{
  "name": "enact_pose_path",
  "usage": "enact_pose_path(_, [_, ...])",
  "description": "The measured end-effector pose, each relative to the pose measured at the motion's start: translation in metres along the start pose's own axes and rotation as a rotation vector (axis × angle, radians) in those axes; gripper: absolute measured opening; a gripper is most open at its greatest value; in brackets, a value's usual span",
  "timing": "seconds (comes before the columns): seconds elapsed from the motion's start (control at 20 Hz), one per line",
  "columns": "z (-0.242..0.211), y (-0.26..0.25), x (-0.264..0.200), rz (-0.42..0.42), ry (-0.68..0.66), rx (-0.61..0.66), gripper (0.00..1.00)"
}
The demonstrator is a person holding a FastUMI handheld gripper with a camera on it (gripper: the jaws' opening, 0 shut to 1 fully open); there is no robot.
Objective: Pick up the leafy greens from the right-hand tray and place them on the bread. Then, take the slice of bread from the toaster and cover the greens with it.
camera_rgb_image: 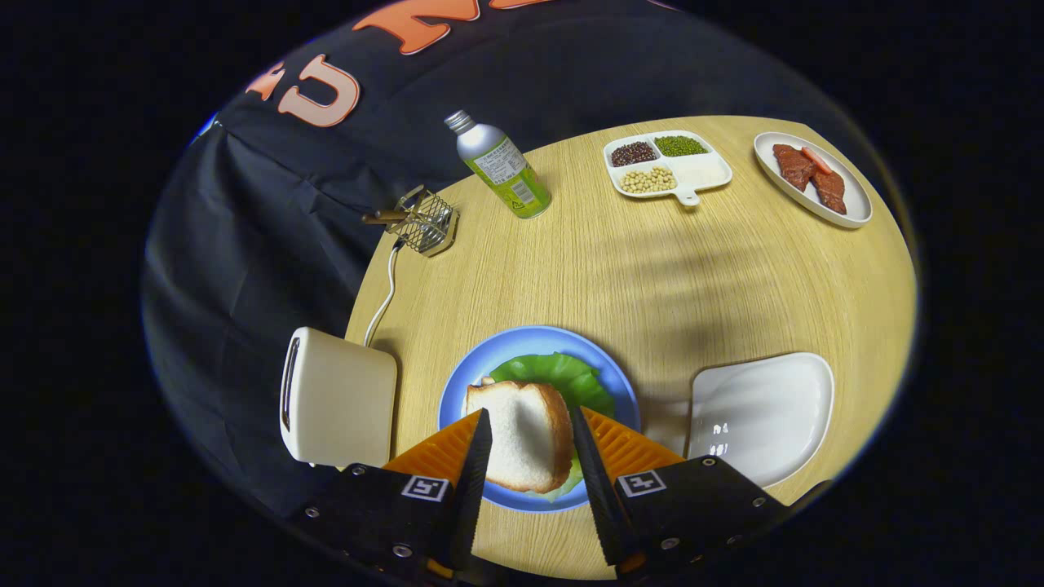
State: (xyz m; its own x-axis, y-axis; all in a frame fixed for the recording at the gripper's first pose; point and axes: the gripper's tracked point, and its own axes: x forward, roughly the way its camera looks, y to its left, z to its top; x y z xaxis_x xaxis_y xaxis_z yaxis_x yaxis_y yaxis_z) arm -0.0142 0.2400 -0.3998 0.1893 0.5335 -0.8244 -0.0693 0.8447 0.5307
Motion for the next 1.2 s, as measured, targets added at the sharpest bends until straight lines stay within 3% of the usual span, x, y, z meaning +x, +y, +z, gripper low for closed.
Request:
enact_pose_path(0.15, [0.003,0.001,-0.006,0.002,-0.02,-0.009,0.61])
enact_pose_path(0.5, [0.04,0.009,-0.047,-0.027,-0.168,-0.097,0.75])
enact_pose_path(0.9, [0.106,0.03,-0.157,-0.078,-0.504,-0.271,0.88])
enact_pose_path(1.2, [0.145,0.045,-0.241,-0.112,-0.75,-0.316,0.92])
